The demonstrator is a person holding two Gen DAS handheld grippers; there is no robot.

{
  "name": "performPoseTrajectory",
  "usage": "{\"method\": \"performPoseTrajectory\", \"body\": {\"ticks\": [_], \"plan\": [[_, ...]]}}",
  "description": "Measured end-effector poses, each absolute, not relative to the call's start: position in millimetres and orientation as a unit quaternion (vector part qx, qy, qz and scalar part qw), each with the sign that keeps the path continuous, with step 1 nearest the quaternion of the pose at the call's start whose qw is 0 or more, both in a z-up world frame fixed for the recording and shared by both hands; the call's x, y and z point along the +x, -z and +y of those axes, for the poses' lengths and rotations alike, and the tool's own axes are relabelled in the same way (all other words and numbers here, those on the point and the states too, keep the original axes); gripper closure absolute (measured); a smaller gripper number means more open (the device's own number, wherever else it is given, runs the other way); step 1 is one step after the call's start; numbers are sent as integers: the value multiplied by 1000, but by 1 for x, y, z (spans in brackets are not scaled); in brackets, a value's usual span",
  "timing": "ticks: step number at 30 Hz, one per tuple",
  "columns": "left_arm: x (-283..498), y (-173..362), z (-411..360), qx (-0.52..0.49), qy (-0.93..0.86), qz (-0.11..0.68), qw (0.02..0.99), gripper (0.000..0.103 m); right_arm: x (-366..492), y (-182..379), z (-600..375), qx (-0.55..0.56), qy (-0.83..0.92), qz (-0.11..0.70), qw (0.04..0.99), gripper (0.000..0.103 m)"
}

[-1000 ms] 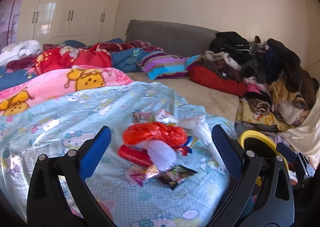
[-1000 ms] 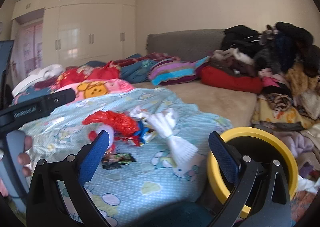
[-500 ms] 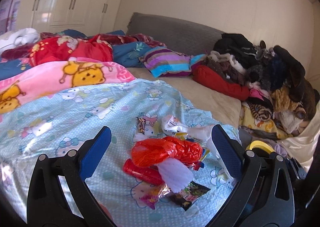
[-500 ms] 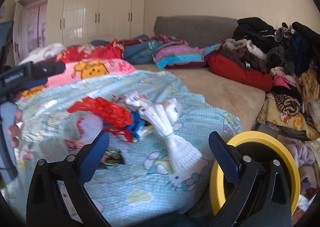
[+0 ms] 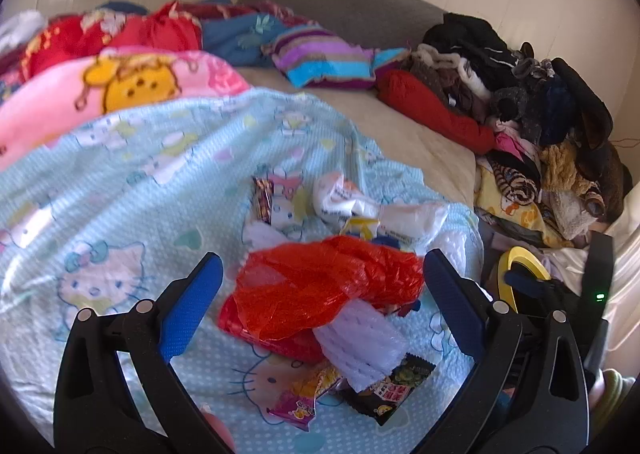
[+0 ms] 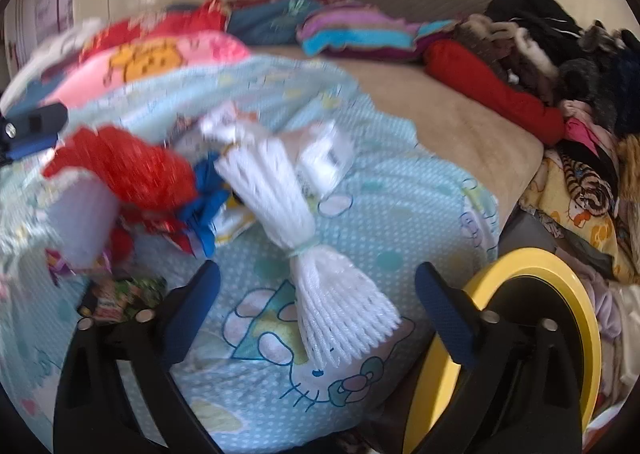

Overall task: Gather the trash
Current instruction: 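Grasp the red plastic bag with the left tool while the right tool grasps the white mesh foam sleeve, then carry the red bag with the left tool while the right tool carries the mesh sleeve over the yellow-rimmed bin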

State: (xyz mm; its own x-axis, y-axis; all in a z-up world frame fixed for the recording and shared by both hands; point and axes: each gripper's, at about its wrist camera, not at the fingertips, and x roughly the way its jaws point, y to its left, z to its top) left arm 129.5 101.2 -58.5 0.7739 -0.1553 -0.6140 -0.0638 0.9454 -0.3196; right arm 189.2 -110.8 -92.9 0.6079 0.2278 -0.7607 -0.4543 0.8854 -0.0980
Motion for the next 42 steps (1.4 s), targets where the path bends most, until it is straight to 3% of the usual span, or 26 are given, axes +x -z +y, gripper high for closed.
{"method": "performPoseTrajectory", "body": {"ticks": [1,3,4,5,8,11,16,19,32,42], "plan": [[130,62,103,-167,25,338,926,11,193,97,-108,-148,-193,410,879,29],[133,67,107,-182,30,343,921,11,197,105,-104,-148,-196,429,869,32],[133,70,108,-191,34,347,918,11,200,109,-103,-145,-196,436,866,40],[134,73,109,-198,37,351,914,11,201,113,-103,-141,-195,442,864,54],[135,77,108,-207,49,355,910,23,202,119,-105,-120,-191,451,864,69],[134,77,106,-205,55,355,911,41,193,116,-108,-96,-201,439,870,76],[132,75,103,-199,51,349,914,84,175,99,-112,-63,-217,414,882,80],[128,68,100,-189,55,336,921,93,167,95,-112,-53,-218,411,883,80],[112,14,73,-168,89,275,943,94,145,75,-136,18,-225,393,891,81],[106,9,38,-143,125,276,942,94,140,56,-173,55,-202,377,902,81]]}}
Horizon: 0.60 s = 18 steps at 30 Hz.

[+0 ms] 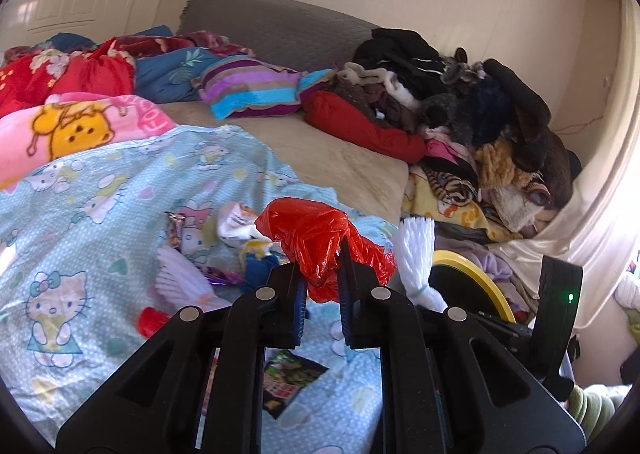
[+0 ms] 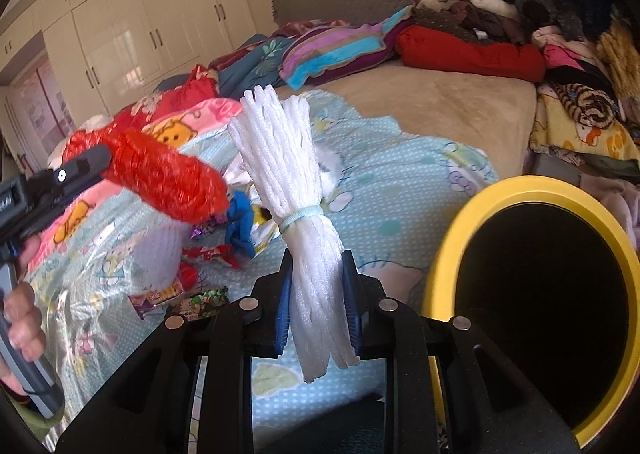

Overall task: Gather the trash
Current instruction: 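Carry the red bag with the left tool while the right tool carries the mesh sleeve over the yellow-rimmed bin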

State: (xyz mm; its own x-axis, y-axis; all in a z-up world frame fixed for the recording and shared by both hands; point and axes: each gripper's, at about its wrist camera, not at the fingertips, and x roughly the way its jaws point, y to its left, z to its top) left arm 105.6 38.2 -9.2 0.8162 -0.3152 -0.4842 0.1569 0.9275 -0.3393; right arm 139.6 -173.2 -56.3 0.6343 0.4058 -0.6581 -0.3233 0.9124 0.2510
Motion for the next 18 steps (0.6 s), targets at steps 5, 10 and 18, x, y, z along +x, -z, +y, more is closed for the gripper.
{"method": "performPoseTrajectory", "body": {"ticks": [5,10,18], "plan": [[103,8,22,-130,141,277,942,94,140,51,-194,67,-184,373,907,81],[100,7,7,-118,155,279,940,94,140,48,-218,80,-161,370,911,81],[99,8,-14,-100,174,284,937,94,139,43,-252,100,-132,363,917,81]]}}
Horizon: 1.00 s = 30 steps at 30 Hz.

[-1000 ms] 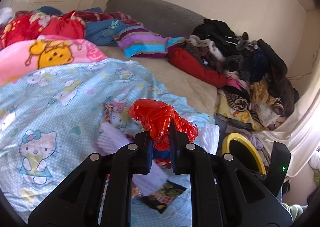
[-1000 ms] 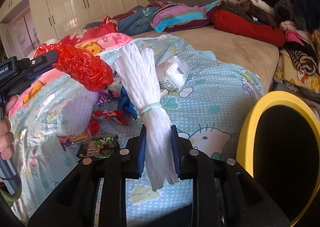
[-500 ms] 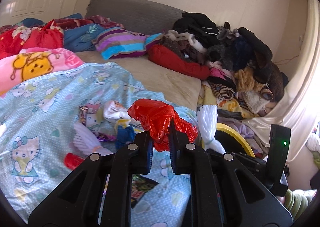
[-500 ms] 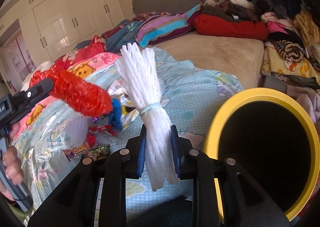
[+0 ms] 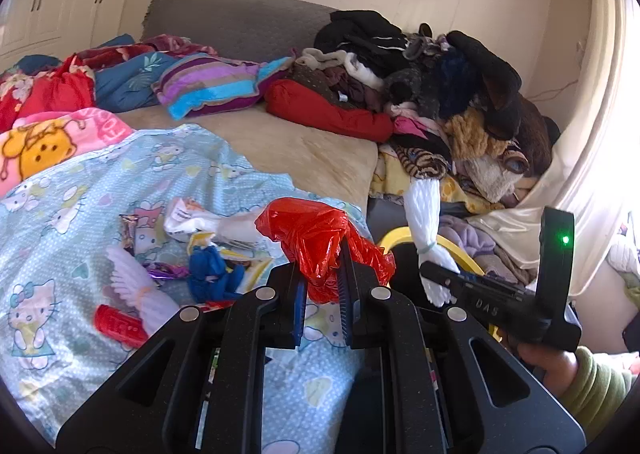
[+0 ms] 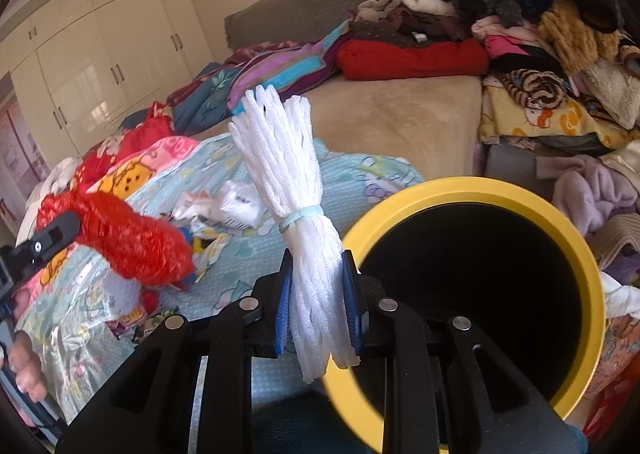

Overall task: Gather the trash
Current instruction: 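Carry the red bag with the left tool while the right tool carries the mesh sleeve over the yellow-rimmed bin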

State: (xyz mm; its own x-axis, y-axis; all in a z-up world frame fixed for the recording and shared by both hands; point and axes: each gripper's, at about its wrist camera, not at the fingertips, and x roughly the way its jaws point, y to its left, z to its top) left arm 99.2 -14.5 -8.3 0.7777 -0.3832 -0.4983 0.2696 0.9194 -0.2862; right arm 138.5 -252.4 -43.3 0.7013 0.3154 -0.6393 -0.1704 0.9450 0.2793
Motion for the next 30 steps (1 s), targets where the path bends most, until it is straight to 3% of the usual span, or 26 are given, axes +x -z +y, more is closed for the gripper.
{"method": "performPoseTrajectory", "body": {"ticks": [30], "plan": [[101,27,-115,-34,242,311,919,94,142,62,-362,174,-38,376,909,79]]}}
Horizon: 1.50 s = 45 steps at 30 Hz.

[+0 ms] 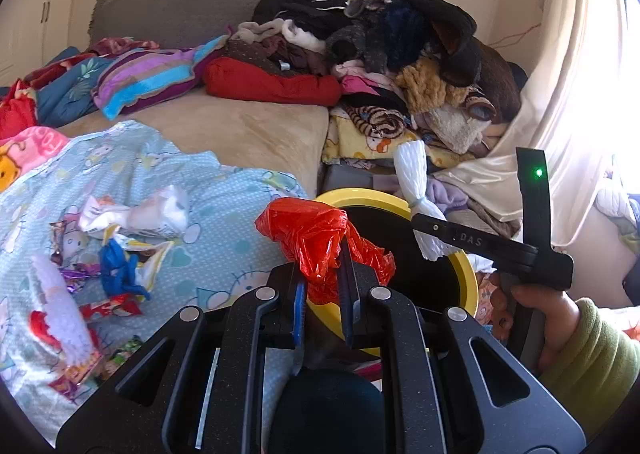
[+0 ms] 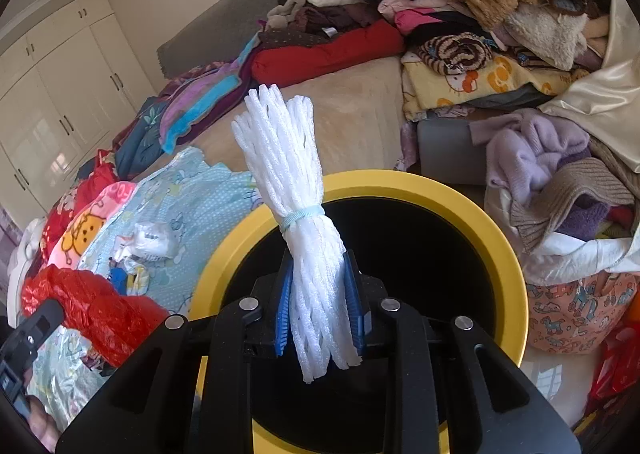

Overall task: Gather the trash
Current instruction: 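Carry the red bag with the left tool while the right tool carries the mesh sleeve over the yellow-rimmed bin, then open the left tool over the bin while the right tool opens to drop the mesh sleeve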

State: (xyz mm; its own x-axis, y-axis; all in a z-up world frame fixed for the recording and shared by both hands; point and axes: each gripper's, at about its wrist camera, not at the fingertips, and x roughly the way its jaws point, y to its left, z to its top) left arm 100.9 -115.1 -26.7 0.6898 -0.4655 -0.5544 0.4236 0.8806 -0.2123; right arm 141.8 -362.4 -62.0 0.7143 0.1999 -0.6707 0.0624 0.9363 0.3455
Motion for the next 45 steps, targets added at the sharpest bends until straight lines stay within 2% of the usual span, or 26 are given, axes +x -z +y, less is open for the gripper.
{"method": "performPoseTrajectory", "body": {"ticks": [19,25,30,32,33,34,35,37,38,39,45], "plan": [[115,54,-166,1,265,342,901,94,143,75,-389,200,-20,385,901,78],[122,60,-175,0,269,351,897,94,142,78,-400,208,-10,386,899,75],[125,66,-177,0,269,356,895,92,142,79,-405,214,-7,385,897,63],[125,67,-176,-1,270,357,895,84,142,79,-405,216,-7,385,897,56],[126,67,-176,-2,270,357,894,73,142,79,-406,215,-6,385,898,56],[126,67,-174,-4,268,356,895,57,142,79,-406,213,-5,384,898,54],[126,67,-172,-8,266,356,896,49,142,78,-406,211,-3,383,899,53],[126,65,-166,-24,260,351,899,22,142,77,-405,210,-2,380,901,49],[126,63,-163,-31,257,349,901,16,142,76,-405,209,-2,378,902,48],[126,62,-160,-37,253,347,902,10,141,75,-404,207,-1,377,903,47],[121,52,-143,-47,223,331,916,10,138,67,-397,200,-3,363,910,40]]}}
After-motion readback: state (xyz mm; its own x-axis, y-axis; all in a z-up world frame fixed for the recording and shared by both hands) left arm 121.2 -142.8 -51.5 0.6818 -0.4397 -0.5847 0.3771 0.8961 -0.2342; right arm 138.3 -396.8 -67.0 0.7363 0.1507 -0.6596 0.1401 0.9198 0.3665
